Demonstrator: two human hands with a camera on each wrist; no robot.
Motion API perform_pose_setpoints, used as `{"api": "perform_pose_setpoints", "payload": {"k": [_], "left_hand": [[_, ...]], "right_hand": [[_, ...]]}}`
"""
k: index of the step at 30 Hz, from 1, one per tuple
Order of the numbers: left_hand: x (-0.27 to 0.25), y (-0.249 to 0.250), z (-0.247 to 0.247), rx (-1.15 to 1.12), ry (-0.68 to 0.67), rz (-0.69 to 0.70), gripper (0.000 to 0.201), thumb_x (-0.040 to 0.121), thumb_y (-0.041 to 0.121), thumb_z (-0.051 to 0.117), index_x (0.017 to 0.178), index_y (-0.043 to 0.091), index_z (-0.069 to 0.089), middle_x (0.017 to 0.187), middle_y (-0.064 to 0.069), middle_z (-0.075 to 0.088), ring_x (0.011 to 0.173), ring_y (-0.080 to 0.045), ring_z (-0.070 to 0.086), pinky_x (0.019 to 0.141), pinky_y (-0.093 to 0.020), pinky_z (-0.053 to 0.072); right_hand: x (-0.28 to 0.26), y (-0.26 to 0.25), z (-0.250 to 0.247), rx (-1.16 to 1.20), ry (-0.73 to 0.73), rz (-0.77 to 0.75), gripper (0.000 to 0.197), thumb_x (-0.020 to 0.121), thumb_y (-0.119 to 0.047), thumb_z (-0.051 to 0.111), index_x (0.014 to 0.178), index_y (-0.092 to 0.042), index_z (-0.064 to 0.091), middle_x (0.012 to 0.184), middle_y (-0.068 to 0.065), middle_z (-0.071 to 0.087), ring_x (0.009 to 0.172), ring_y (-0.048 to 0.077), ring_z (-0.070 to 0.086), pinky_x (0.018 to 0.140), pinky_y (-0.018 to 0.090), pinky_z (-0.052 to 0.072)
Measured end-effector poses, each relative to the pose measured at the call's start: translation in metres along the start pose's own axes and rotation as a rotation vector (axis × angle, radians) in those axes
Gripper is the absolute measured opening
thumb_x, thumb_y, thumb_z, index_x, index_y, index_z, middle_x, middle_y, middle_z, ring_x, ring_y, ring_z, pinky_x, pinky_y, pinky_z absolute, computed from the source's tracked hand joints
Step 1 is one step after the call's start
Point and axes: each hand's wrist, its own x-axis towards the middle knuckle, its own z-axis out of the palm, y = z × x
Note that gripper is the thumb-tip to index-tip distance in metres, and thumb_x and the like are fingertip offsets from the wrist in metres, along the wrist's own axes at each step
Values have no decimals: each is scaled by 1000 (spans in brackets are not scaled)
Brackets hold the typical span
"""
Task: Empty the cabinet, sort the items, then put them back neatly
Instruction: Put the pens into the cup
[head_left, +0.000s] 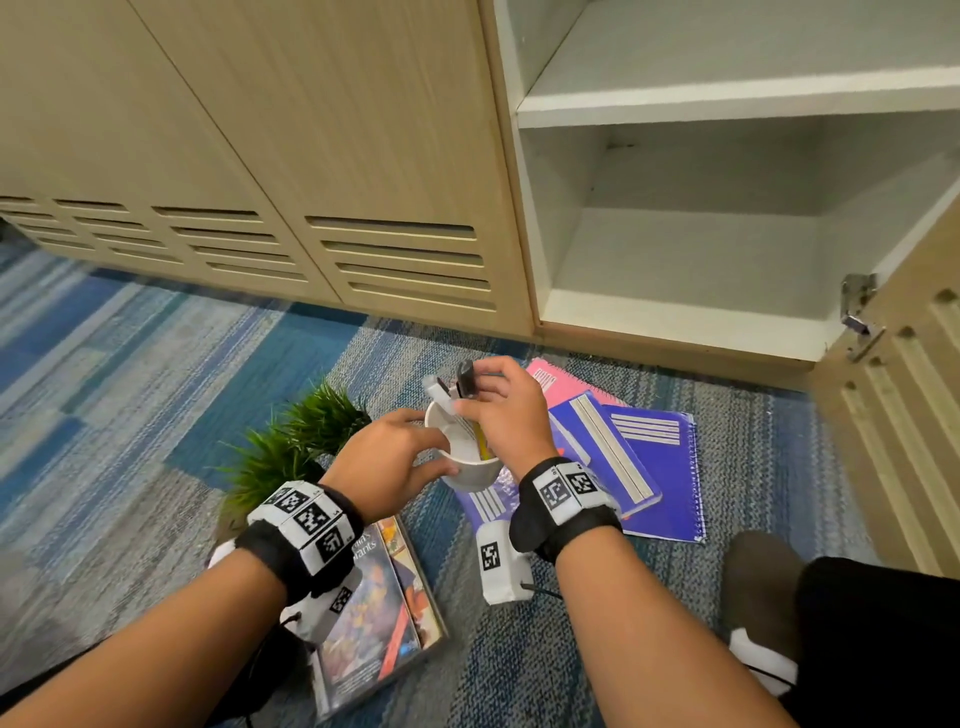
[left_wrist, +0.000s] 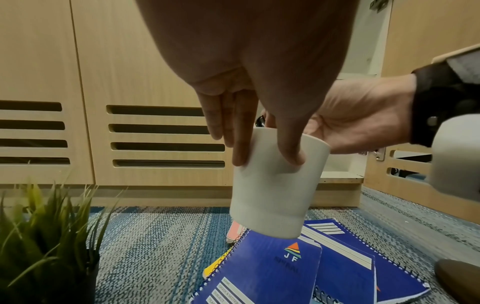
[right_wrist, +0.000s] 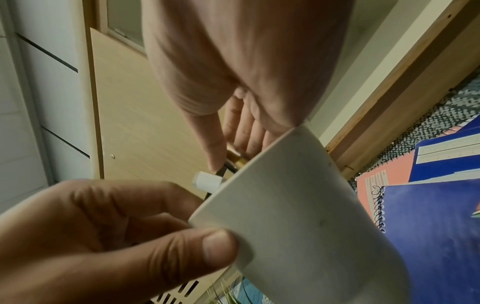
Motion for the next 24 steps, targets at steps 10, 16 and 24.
{"api": "perform_pose_setpoints", "payload": {"k": [10, 16, 24], "left_hand": [[1, -5, 8, -28, 60, -83, 52, 86, 68, 44, 100, 27, 73, 110, -1, 74, 125, -18, 57, 91, -37, 53], [6, 0, 9, -66, 117, -171, 38, 86, 59, 61, 103, 27, 73, 114, -6, 73, 128, -21, 56, 91, -40, 54], [18, 1, 7, -144, 229, -221, 43, 82, 67, 53, 95, 30, 71, 100, 1, 69, 95, -23, 68, 73, -37, 56]], "right_hand": [[2, -3, -11, -40, 155, -68, 59, 79, 12, 65, 129, -17, 60, 126, -6, 62, 115, 4, 54, 93, 13, 44], [-5, -1, -18, -290, 337, -286, 32, 79, 2, 60, 96, -22, 73, 101, -10, 61, 97, 10, 57, 82, 28, 48], [-16, 11, -18, -548, 324, -473, 40, 76, -6, 58, 108, -25, 73, 127, -4, 54, 114, 16, 53, 79, 29, 52]]}}
